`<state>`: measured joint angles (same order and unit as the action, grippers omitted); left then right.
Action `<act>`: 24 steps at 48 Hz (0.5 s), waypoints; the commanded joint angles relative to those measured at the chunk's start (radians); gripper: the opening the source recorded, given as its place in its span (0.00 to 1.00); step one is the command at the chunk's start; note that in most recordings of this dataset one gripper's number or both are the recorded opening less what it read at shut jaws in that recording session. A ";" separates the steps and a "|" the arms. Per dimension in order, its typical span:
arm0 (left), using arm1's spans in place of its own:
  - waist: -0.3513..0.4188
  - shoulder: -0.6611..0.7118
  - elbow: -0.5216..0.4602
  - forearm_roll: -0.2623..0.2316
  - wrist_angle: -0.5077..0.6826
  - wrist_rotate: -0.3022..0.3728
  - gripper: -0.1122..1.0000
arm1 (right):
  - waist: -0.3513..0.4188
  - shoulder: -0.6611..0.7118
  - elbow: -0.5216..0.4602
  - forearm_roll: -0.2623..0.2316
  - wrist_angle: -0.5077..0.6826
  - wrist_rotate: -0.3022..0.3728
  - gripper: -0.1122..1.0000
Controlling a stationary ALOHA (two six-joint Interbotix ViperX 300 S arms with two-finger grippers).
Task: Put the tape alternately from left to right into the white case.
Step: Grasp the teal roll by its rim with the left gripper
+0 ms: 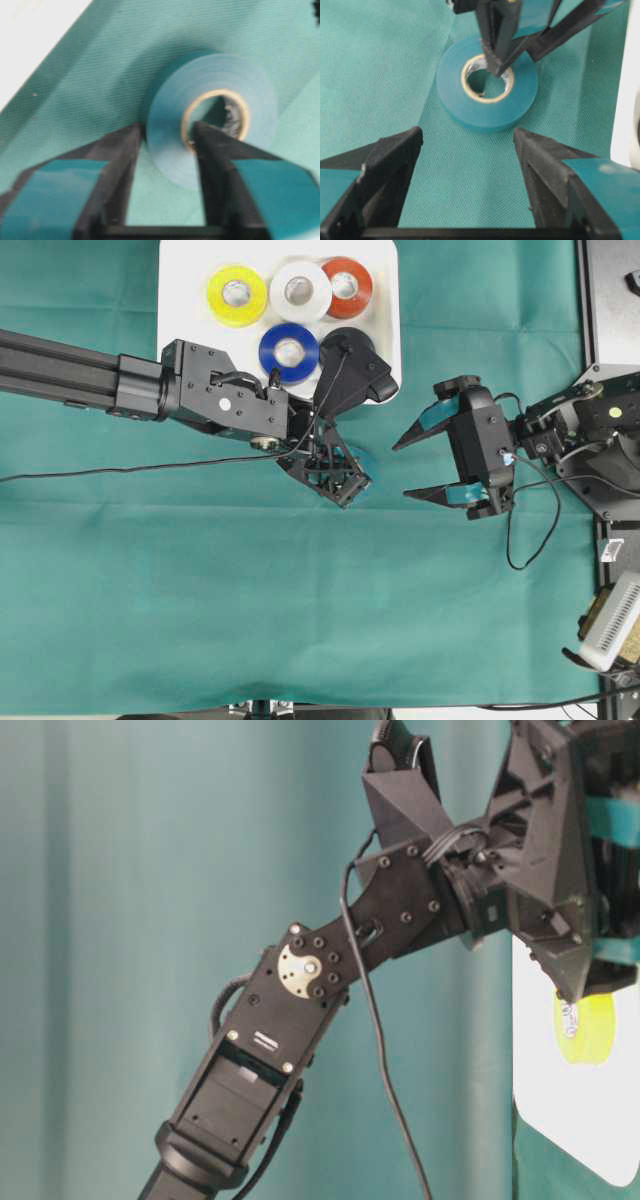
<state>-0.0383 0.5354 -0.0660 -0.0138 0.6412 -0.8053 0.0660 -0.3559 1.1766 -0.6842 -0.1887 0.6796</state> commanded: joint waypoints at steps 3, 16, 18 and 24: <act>0.003 -0.031 -0.031 -0.002 -0.005 0.000 0.07 | 0.003 -0.011 -0.006 0.002 -0.008 -0.002 0.79; -0.006 -0.054 -0.023 -0.002 -0.005 0.009 0.07 | 0.003 -0.011 -0.006 0.002 -0.008 0.000 0.79; -0.008 -0.061 -0.021 -0.002 -0.005 0.009 0.07 | 0.003 -0.011 -0.006 0.002 -0.008 0.000 0.79; -0.012 -0.080 -0.015 -0.002 -0.005 0.011 0.07 | 0.005 -0.011 -0.006 0.002 -0.008 0.000 0.79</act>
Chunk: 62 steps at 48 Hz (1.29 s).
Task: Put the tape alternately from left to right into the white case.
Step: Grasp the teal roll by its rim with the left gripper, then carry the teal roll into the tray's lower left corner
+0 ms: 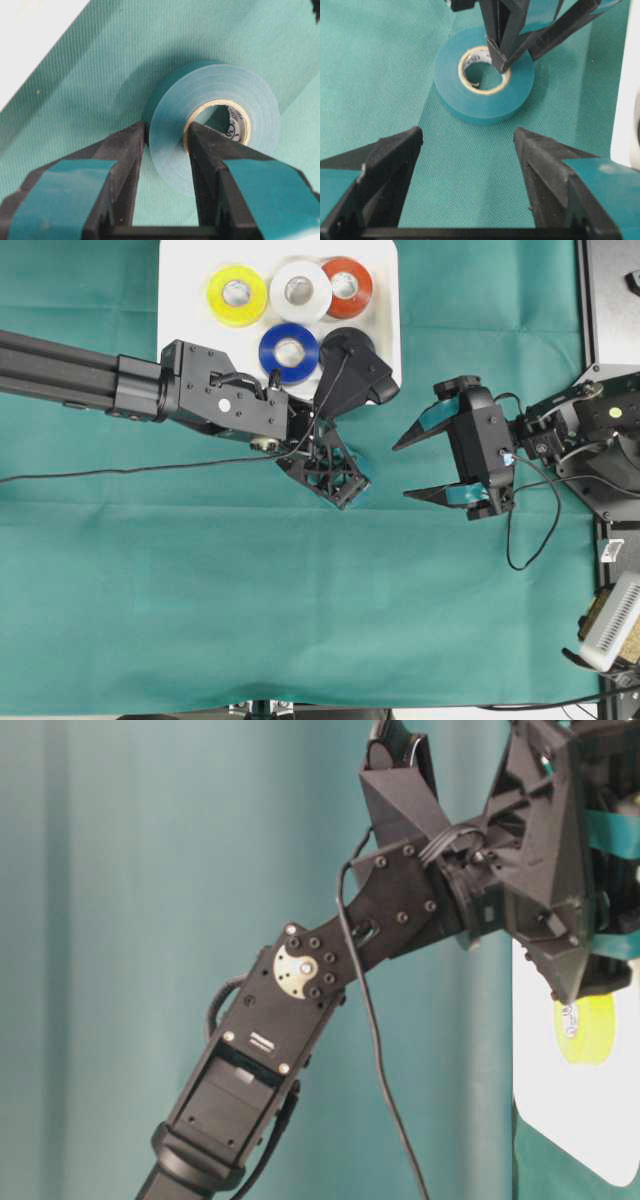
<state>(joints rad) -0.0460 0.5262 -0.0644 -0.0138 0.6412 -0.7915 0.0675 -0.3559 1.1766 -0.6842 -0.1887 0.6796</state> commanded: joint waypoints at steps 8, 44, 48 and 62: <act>-0.012 -0.100 -0.003 -0.002 -0.003 0.000 0.07 | 0.003 -0.011 -0.006 0.002 -0.008 0.000 0.79; -0.032 -0.308 0.247 -0.002 -0.006 0.023 0.07 | 0.006 -0.011 -0.011 0.002 -0.008 0.000 0.79; -0.031 -0.324 0.268 -0.002 -0.006 0.023 0.07 | 0.005 -0.011 -0.011 0.003 -0.008 0.002 0.79; -0.002 -0.365 0.322 -0.002 -0.028 0.023 0.07 | 0.005 -0.011 -0.012 0.003 -0.008 0.002 0.79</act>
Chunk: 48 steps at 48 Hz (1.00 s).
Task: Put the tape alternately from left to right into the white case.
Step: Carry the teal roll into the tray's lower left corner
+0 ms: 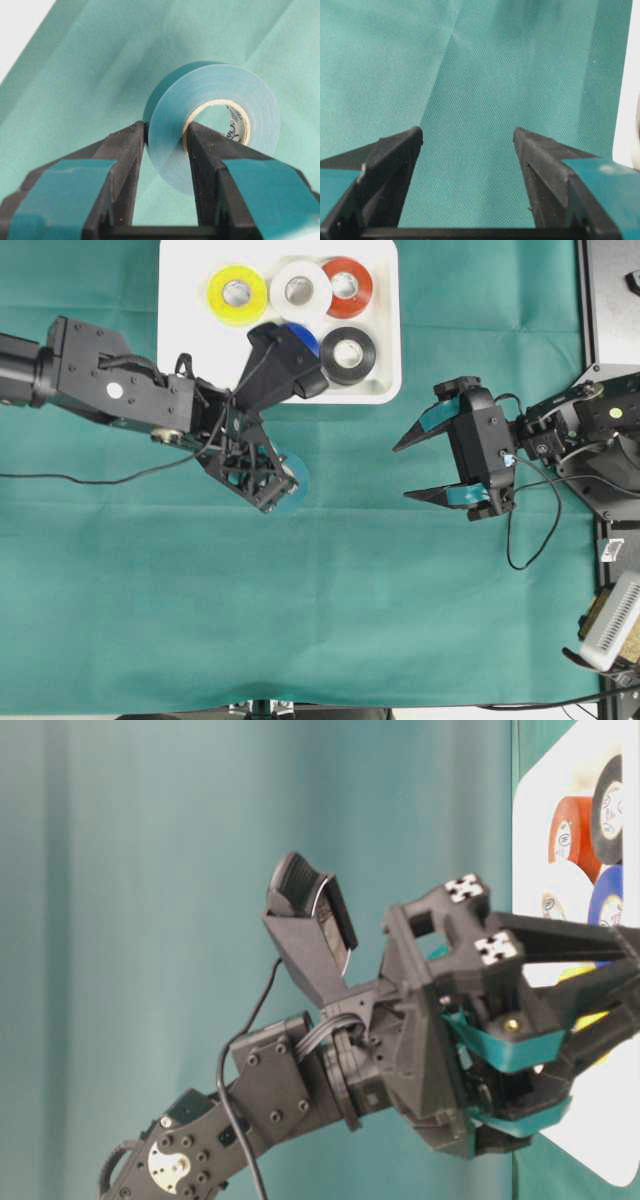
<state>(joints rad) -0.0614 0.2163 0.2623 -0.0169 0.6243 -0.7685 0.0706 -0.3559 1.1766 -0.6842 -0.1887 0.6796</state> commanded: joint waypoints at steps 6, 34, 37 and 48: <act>0.034 -0.084 0.021 0.002 -0.014 0.002 0.07 | 0.002 -0.011 -0.014 0.005 -0.008 0.002 0.79; 0.198 -0.193 0.186 0.002 -0.104 0.051 0.07 | 0.002 -0.011 -0.014 0.009 -0.008 0.002 0.79; 0.221 -0.195 0.198 0.002 -0.117 0.061 0.07 | 0.002 -0.011 -0.014 0.012 -0.008 0.002 0.79; 0.301 -0.195 0.235 0.002 -0.132 0.084 0.07 | 0.002 -0.011 -0.014 0.025 -0.008 0.002 0.79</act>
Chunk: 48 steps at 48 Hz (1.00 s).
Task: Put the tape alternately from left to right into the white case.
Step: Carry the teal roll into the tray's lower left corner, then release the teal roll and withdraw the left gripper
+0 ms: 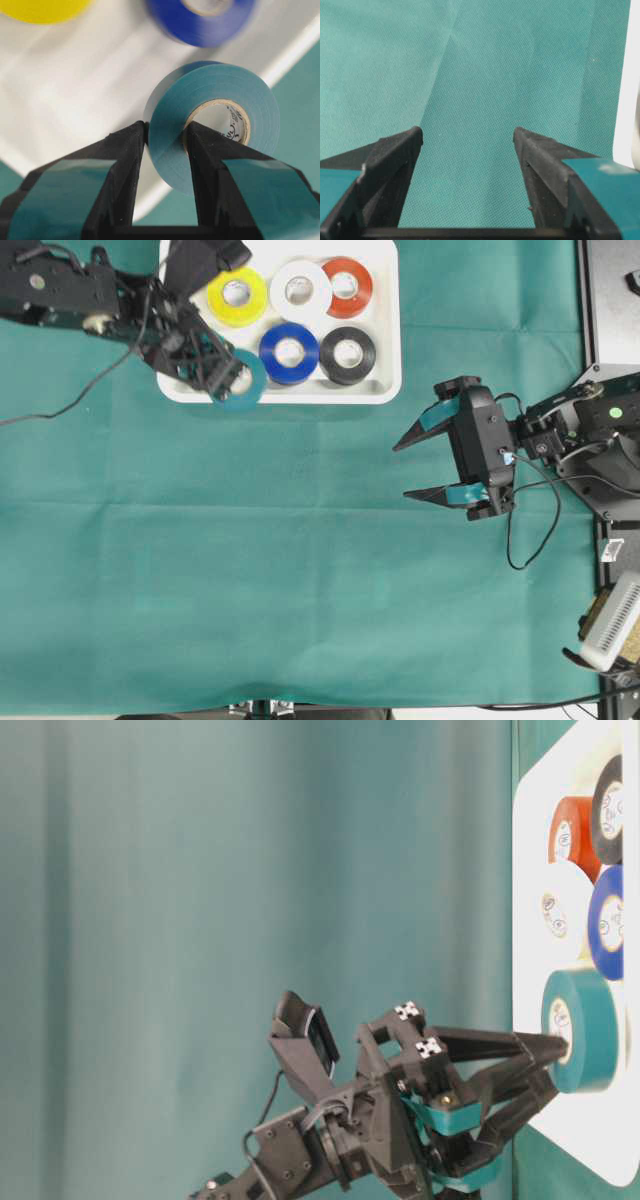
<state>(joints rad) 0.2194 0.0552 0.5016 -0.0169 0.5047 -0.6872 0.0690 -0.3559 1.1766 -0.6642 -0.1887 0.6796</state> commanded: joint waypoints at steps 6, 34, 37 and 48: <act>0.043 -0.034 0.008 0.002 -0.028 0.018 0.07 | 0.003 -0.011 -0.015 0.006 -0.008 0.002 0.79; 0.051 -0.043 0.060 -0.003 -0.115 0.066 0.07 | 0.003 -0.011 -0.021 0.008 -0.008 0.002 0.79; 0.049 -0.043 0.064 -0.003 -0.120 0.066 0.07 | 0.003 -0.011 -0.021 0.008 -0.008 0.002 0.79; 0.048 -0.044 0.072 -0.003 -0.120 0.067 0.22 | 0.003 -0.011 -0.025 0.008 -0.008 0.002 0.79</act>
<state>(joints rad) 0.2700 0.0445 0.5814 -0.0184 0.3912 -0.6213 0.0706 -0.3559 1.1704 -0.6596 -0.1887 0.6796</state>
